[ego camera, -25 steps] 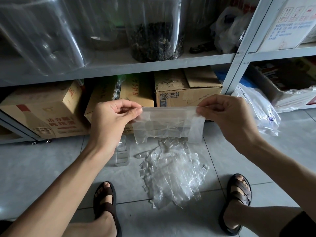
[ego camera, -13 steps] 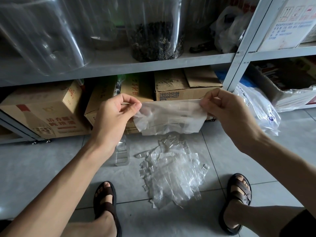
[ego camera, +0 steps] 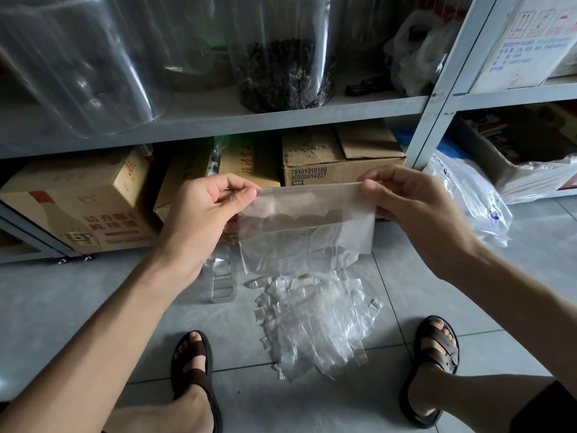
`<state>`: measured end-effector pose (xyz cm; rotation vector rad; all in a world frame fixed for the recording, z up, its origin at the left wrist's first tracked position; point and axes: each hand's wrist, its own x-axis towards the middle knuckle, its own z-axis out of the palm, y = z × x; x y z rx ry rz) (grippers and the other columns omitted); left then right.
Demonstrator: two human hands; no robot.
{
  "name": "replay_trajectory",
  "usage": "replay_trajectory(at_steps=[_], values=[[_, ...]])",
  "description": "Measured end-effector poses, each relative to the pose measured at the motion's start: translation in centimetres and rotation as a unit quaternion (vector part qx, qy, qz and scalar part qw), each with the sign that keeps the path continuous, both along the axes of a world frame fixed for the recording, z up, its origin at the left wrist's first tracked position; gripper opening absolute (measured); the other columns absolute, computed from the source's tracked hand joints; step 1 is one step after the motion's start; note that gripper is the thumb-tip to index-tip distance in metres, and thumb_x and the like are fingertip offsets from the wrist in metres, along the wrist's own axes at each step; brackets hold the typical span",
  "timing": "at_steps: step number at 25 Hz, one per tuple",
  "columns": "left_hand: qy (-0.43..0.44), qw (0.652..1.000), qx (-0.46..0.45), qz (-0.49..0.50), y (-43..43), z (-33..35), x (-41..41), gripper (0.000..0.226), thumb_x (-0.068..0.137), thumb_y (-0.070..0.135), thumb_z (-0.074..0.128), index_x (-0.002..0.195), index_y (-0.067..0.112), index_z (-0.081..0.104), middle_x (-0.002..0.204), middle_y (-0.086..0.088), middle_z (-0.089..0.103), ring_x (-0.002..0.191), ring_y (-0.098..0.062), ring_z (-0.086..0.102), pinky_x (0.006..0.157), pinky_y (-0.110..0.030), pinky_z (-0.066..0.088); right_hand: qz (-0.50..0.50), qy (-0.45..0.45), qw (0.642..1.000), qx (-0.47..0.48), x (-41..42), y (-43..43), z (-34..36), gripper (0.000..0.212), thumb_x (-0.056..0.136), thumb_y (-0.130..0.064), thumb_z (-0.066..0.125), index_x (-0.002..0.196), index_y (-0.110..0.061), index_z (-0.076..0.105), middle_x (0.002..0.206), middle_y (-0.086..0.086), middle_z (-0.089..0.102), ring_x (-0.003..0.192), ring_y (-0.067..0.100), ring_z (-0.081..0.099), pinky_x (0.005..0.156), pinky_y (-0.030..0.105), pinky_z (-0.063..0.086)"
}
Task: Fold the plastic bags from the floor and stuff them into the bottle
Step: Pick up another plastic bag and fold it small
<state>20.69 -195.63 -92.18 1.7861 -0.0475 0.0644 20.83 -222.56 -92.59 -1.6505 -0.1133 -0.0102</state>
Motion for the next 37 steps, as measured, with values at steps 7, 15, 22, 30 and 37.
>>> replay_trajectory(at_steps=[7,15,22,30,37], values=[[0.026,0.998,0.053,-0.034,0.6,0.7,-0.3,0.012,0.092,0.01,0.066,0.09,0.017,0.075,0.085,-0.007,0.076,0.078,-0.013,0.067,0.061,-0.01,0.047,-0.002,-0.003,1.0,-0.03,0.0,0.4,-0.1,0.004,0.082,-0.013,0.075,0.081,-0.017,0.074,0.073,-0.002,0.073,0.067,0.008,0.066,0.066,0.019,0.051],[0.078,0.94,0.267,-0.2,-0.5,1.9,-0.2,0.036,0.064,0.05,0.082,0.095,0.033,0.078,0.089,0.016,0.076,0.088,-0.002,0.071,0.091,-0.038,0.056,0.034,-0.123,0.97,-0.206,-1.2,1.7,0.1,0.019,0.081,-0.012,0.079,0.076,-0.029,0.072,0.07,-0.021,0.07,0.066,-0.002,0.065,0.065,0.008,0.045],[-0.024,0.906,0.39,-0.164,-2.2,1.4,0.0,0.006,0.079,0.028,0.083,0.082,0.032,0.08,0.064,0.018,0.07,0.066,0.0,0.067,0.07,-0.029,0.056,0.055,-0.154,0.955,-0.249,-1.6,3.0,0.0,0.016,0.08,-0.014,0.08,0.078,-0.027,0.072,0.07,-0.022,0.067,0.071,-0.006,0.065,0.066,0.003,0.041],[-0.055,0.891,0.428,-0.142,-2.2,1.3,0.2,0.009,0.086,0.021,0.076,0.085,0.028,0.081,0.057,0.018,0.065,0.061,-0.004,0.065,0.067,-0.026,0.054,0.023,-0.188,0.929,-0.318,-1.5,2.7,-1.0,0.015,0.08,-0.015,0.081,0.076,-0.025,0.07,0.057,-0.024,0.055,0.062,-0.009,0.058,0.058,0.002,0.038],[-0.113,0.893,0.429,-0.077,-2.1,0.6,0.7,0.013,0.085,0.014,0.077,0.079,0.025,0.08,0.068,0.009,0.071,0.062,-0.008,0.066,0.059,-0.031,0.056,0.02,-0.286,0.879,-0.381,-2.2,3.3,-1.6,0.01,0.084,-0.019,0.078,0.086,-0.013,0.071,0.068,-0.01,0.064,0.059,0.008,0.06,0.056,0.035,0.054]])
